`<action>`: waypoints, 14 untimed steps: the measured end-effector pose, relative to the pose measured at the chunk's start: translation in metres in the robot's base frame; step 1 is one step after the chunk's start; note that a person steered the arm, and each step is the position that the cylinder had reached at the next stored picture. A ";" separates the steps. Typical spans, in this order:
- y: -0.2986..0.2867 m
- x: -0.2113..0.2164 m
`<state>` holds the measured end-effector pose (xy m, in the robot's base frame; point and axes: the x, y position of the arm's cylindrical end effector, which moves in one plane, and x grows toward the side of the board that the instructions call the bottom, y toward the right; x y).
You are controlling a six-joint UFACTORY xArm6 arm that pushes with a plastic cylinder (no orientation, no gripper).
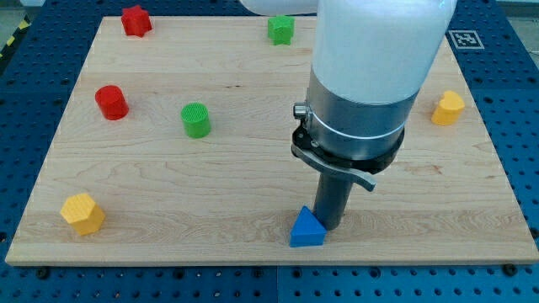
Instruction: Keep the green circle parallel to the blue triangle
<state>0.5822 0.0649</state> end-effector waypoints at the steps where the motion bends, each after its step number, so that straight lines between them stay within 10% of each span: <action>1: 0.023 0.000; 8: -0.016 -0.030; 10: -0.142 -0.073; 14: -0.196 -0.080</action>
<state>0.5023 -0.1311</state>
